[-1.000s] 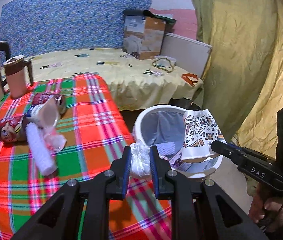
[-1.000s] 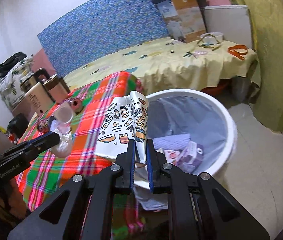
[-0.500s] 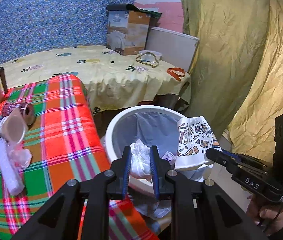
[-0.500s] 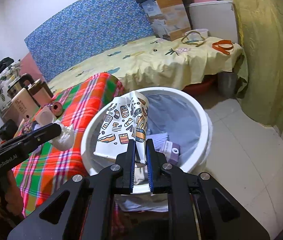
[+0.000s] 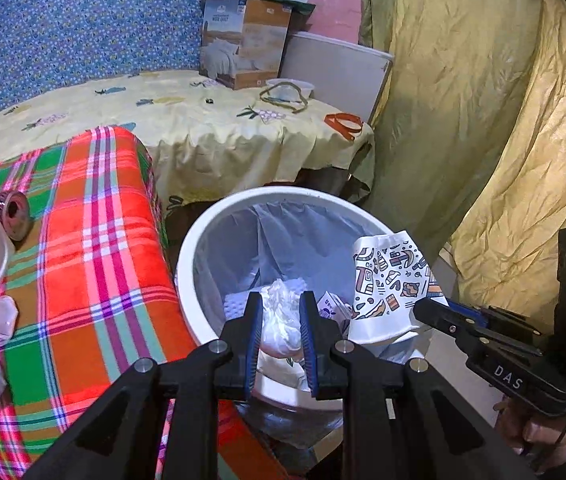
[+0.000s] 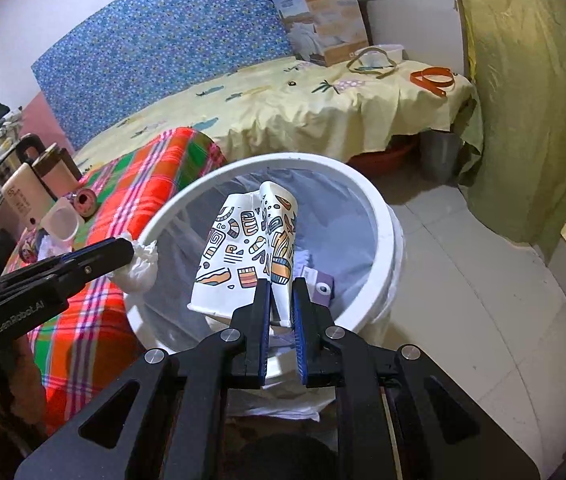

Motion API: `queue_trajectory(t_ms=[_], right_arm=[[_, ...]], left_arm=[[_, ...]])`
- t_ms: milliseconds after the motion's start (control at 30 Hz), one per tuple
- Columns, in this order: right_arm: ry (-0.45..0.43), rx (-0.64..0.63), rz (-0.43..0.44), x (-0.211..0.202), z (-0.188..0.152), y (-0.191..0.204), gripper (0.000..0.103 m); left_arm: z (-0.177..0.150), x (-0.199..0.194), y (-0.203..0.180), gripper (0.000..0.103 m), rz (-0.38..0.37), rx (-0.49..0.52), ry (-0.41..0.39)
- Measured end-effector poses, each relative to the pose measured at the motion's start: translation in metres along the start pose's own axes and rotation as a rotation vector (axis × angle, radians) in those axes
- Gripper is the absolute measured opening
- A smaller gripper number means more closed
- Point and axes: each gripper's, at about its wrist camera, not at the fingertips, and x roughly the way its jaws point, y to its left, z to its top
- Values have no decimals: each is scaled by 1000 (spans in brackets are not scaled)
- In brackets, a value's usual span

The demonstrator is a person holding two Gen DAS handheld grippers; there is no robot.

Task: Collect trash
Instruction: 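Carry the paper cup and plastic wrap over the white bin and release both, then move both open tools back over the remaining trash on the cloth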

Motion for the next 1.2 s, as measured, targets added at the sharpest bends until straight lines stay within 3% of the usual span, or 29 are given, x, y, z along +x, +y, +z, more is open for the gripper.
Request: queue_trajectory(t_ms=[133, 333, 433, 667, 1200], right_arm=[[32, -4, -2, 5, -1, 0, 15], [54, -4, -12, 7, -3, -2, 19], [42, -1, -11, 3, -2, -2, 22], [19, -6, 5, -4, -1, 5, 22], [-44, -76, 111, -25, -1, 45, 23]], left_arm=[[0, 8, -2, 20, 1, 1, 16], [-1, 10, 0, 36, 11, -4, 26], [-1, 9, 1, 39, 10, -8, 23], [0, -2, 4, 39, 25, -9, 2], [-16, -73, 21, 39, 126, -48, -100]])
